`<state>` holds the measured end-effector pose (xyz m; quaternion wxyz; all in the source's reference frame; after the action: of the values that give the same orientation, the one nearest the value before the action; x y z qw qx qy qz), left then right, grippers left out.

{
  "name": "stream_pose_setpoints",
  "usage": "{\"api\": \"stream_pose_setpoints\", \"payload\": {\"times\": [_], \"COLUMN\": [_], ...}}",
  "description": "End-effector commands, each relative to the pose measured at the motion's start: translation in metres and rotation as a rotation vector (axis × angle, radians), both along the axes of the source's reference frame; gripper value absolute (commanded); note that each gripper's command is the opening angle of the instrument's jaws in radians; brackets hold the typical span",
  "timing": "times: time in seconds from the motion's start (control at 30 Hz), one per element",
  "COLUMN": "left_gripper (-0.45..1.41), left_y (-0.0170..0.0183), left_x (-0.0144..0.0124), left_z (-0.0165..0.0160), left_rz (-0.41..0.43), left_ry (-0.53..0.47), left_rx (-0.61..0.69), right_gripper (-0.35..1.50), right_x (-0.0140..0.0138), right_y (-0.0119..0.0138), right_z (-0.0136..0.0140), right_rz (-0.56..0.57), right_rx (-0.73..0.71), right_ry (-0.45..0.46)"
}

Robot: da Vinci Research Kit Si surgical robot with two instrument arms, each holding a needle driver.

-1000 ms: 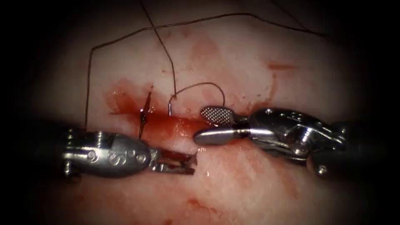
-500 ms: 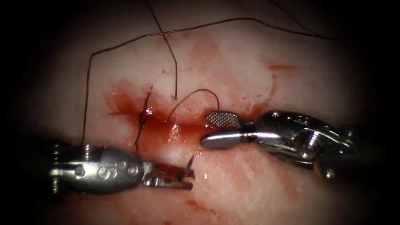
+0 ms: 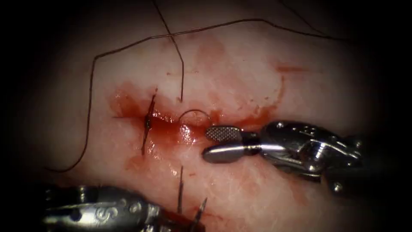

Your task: Wound Closure

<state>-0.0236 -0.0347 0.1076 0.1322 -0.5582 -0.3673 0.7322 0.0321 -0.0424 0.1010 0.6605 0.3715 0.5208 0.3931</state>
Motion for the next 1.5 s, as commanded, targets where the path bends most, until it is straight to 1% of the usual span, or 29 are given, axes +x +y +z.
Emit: {"api": "stream_pose_setpoints", "payload": {"times": [0.03,0.1,0.17,0.2,0.33,0.47,0.57,0.7,0.8,0.83,0.93,1.0,1.17,1.23,1.3,1.33,1.37,1.4,1.43,1.47,1.5], "left_gripper": [-0.45,-0.45,-0.45,-0.45,-0.45,-0.45,-0.45,-0.45,-0.45,-0.45,-0.45,-0.45,-0.45,-0.45,-0.45,-0.45,-0.45,-0.45,-0.45,-0.45,-0.45], "left_y": [-0.0002,0.0003,0.0009,0.0014,0.0028,0.0041,0.0052,0.0069,0.0086,0.0086,0.0097,0.0109,0.012,0.0119,0.0115,0.0113,0.0113,0.0112,0.0112,0.0112,0.0112], "left_x": [-0.0004,-0.0001,0.0002,0.0004,0.0014,0.0024,0.0031,0.004,0.005,0.005,0.0057,0.0066,0.0075,0.0074,0.0072,0.0069,0.0069,0.0069,0.0068,0.0069,0.0069], "left_z": [0.0003,-0.0003,-0.0008,-0.001,-0.0015,-0.0018,-0.0025,-0.0036,-0.005,-0.005,-0.006,-0.007,-0.008,-0.008,-0.0078,-0.0077,-0.0077,-0.0076,-0.0076,-0.0076,-0.0076], "left_rz": [-0.004,-0.017,-0.034,-0.056,-0.075,-0.092,-0.107,-0.148,-0.201,-0.201,-0.256,-0.293,-0.326,-0.326,-0.323,-0.319,-0.319,-0.318,-0.319,-0.318,-0.318], "left_ry": [-0.006,0.003,-0.012,-0.019,0.011,0.024,0.025,0.024,0.048,0.048,0.039,0.029,0.04,0.041,0.035,0.03,0.03,0.028,0.028,0.028,0.027], "left_rx": [0.0,0.004,-0.05,-0.097,-0.219,-0.29,-0.326,-0.384,-0.465,-0.465,-0.506,-0.544,-0.574,-0.577,-0.575,-0.575,-0.575,-0.575,-0.575,-0.575,-0.575], "right_gripper": [0.2,0.17,0.15,0.15,0.15,0.15,0.15,0.15,0.15,0.15,0.15,0.2,0.22,0.22,0.17,0.1,0.1,-0.05,-0.27,-0.35,-0.35], "right_x": [0.0008,0.0009,0.0011,0.0012,0.002,0.003,0.0034,0.0034,0.0033,0.0033,0.0034,0.0036,0.0041,0.0044,0.0048,0.0051,0.0051,0.0051,0.0051,0.005,0.0048], "right_y": [-0.0006,-0.001,-0.0014,-0.0017,-0.0028,-0.0037,-0.0038,-0.0034,-0.0032,-0.0032,-0.0032,-0.0031,-0.0029,-0.0029,-0.003,-0.003,-0.003,-0.0029,-0.0029,-0.0027,-0.0026], "right_z": [0.0003,0.0003,0.0004,0.0005,0.0017,0.0034,0.0047,0.0057,0.0058,0.0058,0.0057,0.0055,0.005,0.0047,0.0045,0.0044,0.0044,0.0043,0.0043,0.0042,0.0041], "right_rz": [-0.006,-0.013,-0.021,-0.024,-0.032,-0.052,-0.068,-0.071,-0.059,-0.059,-0.055,-0.054,-0.052,-0.051,-0.051,-0.048,-0.048,-0.048,-0.05,-0.048,-0.053], "right_rx": [-0.011,-0.018,-0.027,-0.029,-0.049,-0.071,-0.103,-0.12,-0.135,-0.135,-0.147,-0.169,-0.188,-0.192,-0.202,-0.208,-0.208,-0.213,-0.224,-0.229,-0.239], "right_ry": [0.005,0.009,0.013,0.014,0.009,-0.026,-0.055,-0.059,-0.069,-0.069,-0.071,-0.071,-0.071,-0.071,-0.071,-0.073,-0.073,-0.073,-0.071,-0.072,-0.072]}}
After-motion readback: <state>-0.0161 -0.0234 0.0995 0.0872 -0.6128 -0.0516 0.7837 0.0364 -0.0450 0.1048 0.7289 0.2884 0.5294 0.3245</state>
